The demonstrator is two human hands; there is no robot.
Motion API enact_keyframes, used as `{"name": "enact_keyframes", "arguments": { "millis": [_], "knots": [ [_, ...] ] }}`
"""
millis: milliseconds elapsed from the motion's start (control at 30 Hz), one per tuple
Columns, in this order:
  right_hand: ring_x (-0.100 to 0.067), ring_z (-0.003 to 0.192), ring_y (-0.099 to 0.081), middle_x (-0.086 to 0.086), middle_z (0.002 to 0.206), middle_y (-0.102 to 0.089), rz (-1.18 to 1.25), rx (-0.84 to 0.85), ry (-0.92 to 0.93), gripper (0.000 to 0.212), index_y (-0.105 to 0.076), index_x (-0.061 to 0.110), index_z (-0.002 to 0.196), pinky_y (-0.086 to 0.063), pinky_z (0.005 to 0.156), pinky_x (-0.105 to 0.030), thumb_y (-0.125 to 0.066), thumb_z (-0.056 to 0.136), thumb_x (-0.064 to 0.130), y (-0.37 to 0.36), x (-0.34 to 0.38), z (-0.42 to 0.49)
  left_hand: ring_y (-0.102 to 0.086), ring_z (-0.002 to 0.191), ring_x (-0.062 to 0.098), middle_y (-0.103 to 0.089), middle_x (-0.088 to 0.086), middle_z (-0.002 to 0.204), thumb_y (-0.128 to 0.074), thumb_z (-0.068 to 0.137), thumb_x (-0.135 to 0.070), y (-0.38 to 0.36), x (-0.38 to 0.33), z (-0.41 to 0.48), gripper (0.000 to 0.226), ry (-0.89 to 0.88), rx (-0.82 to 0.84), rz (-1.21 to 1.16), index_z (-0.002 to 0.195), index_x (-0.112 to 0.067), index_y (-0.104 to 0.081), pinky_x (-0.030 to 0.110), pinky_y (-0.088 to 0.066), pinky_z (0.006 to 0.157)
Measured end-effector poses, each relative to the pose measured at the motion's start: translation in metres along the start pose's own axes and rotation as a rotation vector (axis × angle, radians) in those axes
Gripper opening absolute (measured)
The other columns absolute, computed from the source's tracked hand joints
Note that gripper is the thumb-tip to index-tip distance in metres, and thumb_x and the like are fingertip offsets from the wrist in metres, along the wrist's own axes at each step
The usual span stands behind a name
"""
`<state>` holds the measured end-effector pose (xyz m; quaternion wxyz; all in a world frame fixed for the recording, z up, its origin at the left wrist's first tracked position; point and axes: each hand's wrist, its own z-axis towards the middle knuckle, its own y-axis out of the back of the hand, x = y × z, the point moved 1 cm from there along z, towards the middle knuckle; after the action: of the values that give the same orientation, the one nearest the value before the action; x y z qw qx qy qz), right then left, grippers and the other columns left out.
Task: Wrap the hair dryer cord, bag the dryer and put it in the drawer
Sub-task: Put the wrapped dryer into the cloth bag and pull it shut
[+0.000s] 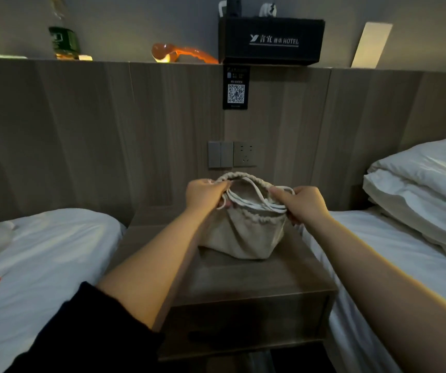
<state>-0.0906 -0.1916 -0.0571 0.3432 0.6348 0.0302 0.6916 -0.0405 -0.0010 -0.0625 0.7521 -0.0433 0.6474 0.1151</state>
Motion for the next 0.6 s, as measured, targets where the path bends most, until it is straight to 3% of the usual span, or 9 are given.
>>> {"name": "enact_keyframes", "arguments": {
  "millis": [67,133,233,300,367,433,500,600],
  "knots": [
    [-0.018,0.051,-0.052,-0.01,0.059,-0.058,0.045,0.087,-0.011,0.048,-0.066,0.007,0.067,-0.042,0.05,-0.027,-0.065,0.078,0.053,0.011,0.017,0.002,-0.057,0.037,0.017,-0.055,0.011,0.046,-0.077,0.073,-0.012,0.005,-0.013,0.008,0.032,0.056,0.008,-0.1,0.052,-0.004,-0.054,0.018,-0.041,0.042],
    [-0.014,0.059,-0.051,-0.01,0.079,-0.06,0.125,0.237,-0.009,0.047,-0.067,0.003,0.102,-0.044,0.057,-0.026,-0.068,0.079,0.044,0.024,0.029,0.005,-0.055,0.03,0.014,-0.052,0.009,0.044,-0.075,0.075,-0.007,0.01,-0.019,0.014,0.035,0.082,0.017,-0.112,0.05,-0.005,-0.052,0.017,-0.042,0.033],
    [-0.009,0.079,-0.055,-0.004,0.112,-0.059,-0.104,0.438,0.079,0.058,-0.056,0.011,0.127,-0.048,0.072,-0.025,-0.075,0.076,0.03,0.036,0.037,0.011,-0.056,0.038,0.018,-0.055,0.014,0.057,-0.073,0.077,-0.012,0.014,-0.023,0.021,0.033,0.067,0.02,-0.033,0.052,-0.009,-0.051,0.025,-0.051,0.041],
    [-0.012,0.094,-0.056,-0.002,0.119,-0.058,-0.26,0.495,0.174,0.059,-0.058,0.015,0.125,-0.048,0.074,-0.023,-0.078,0.073,0.033,0.035,0.04,0.012,-0.055,0.034,0.017,-0.055,0.014,0.058,-0.071,0.079,-0.013,0.014,-0.023,0.022,0.033,0.061,0.022,0.001,0.053,-0.009,-0.051,0.028,-0.052,0.045],
    [-0.012,0.101,-0.053,0.001,0.117,-0.059,-0.316,0.496,0.262,0.051,-0.065,0.018,0.116,-0.042,0.083,-0.025,-0.079,0.07,0.033,0.032,0.04,0.012,-0.052,0.029,0.015,-0.053,0.014,0.057,-0.068,0.081,-0.012,0.013,-0.023,0.023,0.032,0.066,0.025,0.002,0.055,-0.008,-0.051,0.022,-0.047,0.036],
    [-0.01,0.094,-0.055,0.0,0.106,-0.065,-0.316,0.439,0.323,0.035,-0.073,0.018,0.101,-0.043,0.081,-0.027,-0.081,0.068,0.029,0.027,0.037,0.009,-0.052,0.03,0.015,-0.052,0.013,0.057,-0.067,0.082,-0.013,0.013,-0.023,0.022,0.032,0.072,0.034,0.018,0.055,-0.009,-0.05,0.021,-0.045,0.035],
    [-0.014,0.086,-0.061,-0.005,0.093,-0.071,-0.316,0.334,0.339,0.026,-0.076,0.014,0.089,-0.048,0.078,-0.033,-0.082,0.067,0.026,0.025,0.033,0.01,-0.051,0.039,0.016,-0.052,0.01,0.055,-0.067,0.083,-0.021,0.014,-0.026,0.02,0.036,0.026,0.063,0.127,0.053,-0.012,-0.048,0.024,-0.044,0.045],
    [-0.013,0.078,-0.063,0.001,0.079,-0.071,-0.403,0.182,0.337,0.019,-0.076,0.017,0.08,-0.053,0.072,-0.033,-0.083,0.066,0.027,0.023,0.035,0.01,-0.042,0.047,0.016,-0.044,0.007,0.048,-0.06,0.087,-0.03,0.013,-0.037,0.019,0.044,-0.223,0.172,0.493,0.049,-0.009,-0.051,0.029,-0.032,0.053]
  ]
}}
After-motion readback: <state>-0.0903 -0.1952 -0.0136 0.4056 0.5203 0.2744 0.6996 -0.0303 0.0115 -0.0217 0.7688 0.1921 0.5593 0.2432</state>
